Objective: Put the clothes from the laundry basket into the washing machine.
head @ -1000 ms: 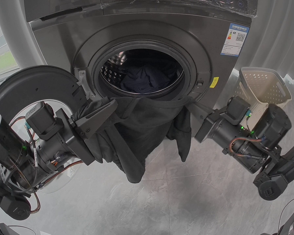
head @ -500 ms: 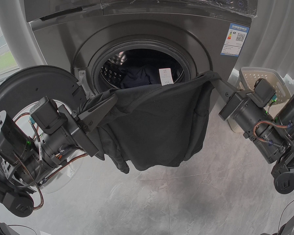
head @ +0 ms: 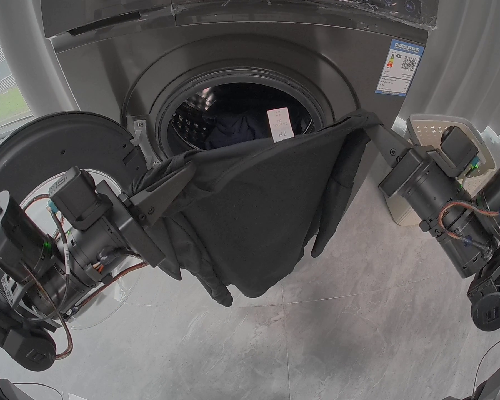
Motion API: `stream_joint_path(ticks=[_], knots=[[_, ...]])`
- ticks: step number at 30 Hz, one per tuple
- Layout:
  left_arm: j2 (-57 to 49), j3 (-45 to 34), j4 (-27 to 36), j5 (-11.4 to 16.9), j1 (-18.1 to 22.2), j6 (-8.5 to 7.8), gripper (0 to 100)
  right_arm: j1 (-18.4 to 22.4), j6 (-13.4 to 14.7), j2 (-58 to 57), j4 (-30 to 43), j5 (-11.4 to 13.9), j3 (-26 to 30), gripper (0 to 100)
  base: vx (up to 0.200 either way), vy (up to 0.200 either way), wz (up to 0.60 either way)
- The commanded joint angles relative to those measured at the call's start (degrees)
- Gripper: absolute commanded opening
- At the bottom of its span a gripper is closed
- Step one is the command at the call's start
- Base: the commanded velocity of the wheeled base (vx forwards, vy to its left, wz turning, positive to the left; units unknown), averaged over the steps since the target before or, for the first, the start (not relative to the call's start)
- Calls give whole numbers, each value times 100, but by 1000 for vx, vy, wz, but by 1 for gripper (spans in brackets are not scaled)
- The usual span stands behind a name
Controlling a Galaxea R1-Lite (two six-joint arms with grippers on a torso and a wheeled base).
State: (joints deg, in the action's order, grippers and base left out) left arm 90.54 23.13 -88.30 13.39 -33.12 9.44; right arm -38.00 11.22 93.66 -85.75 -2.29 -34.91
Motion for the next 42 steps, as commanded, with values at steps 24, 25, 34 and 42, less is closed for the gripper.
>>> stream_joint_path(ticks=[24,25,34,42], knots=[[-195,-150,-3,-47,-28,-12,0,-67,12,-50,-30,1,99,0,0,0,0],[-195,-168,-3,-47,-19,14,0,-67,12,-50,-30,1,64,0,0,0,0],[-168,-265,-12,-47,-72,-38,0,-76,-23,-111,-12,1,72,0,0,0,0],[315,157,-12,-3,-344,-12,0,-15,-58,-199,260,71,758,100,0,0,0]])
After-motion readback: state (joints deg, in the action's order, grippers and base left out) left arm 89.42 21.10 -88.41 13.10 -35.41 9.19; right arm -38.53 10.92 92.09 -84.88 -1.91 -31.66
